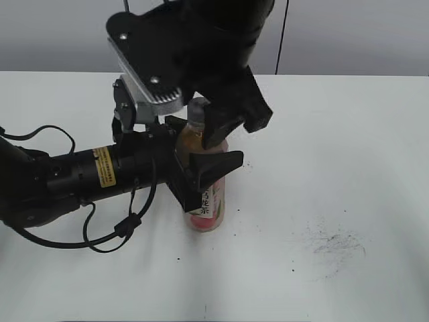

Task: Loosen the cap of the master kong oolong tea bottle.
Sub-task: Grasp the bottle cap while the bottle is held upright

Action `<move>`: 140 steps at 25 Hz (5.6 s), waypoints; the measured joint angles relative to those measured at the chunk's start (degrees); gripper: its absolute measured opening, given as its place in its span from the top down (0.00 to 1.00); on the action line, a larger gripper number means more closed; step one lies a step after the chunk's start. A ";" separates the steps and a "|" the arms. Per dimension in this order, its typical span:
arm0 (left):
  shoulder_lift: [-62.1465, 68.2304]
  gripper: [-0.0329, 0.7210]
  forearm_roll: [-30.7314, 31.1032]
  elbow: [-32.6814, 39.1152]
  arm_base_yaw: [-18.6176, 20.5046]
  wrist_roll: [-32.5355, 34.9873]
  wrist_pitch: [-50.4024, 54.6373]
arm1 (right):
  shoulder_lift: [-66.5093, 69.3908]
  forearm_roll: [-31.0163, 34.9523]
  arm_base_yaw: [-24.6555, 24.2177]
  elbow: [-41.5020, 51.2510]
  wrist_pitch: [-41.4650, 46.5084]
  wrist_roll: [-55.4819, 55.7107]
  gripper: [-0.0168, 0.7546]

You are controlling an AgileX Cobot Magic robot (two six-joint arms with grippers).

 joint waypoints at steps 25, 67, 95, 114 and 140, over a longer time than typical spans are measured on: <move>0.00 0.36 -0.31 0.00 0.00 -0.18 0.02 | 0.00 -4.82 0.00 0.00 0.08 98.98 0.28; 0.00 0.36 0.13 0.00 0.00 0.10 0.02 | -0.16 -4.12 -0.10 0.00 -0.60 54.16 0.62; 0.00 0.36 1.24 0.05 0.00 0.91 -0.41 | -0.54 -2.15 0.18 -0.05 -0.55 -60.58 0.62; 0.00 0.36 0.93 0.05 0.00 0.72 -0.36 | -0.54 -3.17 0.42 -0.05 -0.80 -77.31 0.62; 0.00 0.36 0.16 0.05 -0.02 -0.18 -0.03 | -3.16 -11.43 0.32 -0.05 -0.11 -54.18 0.63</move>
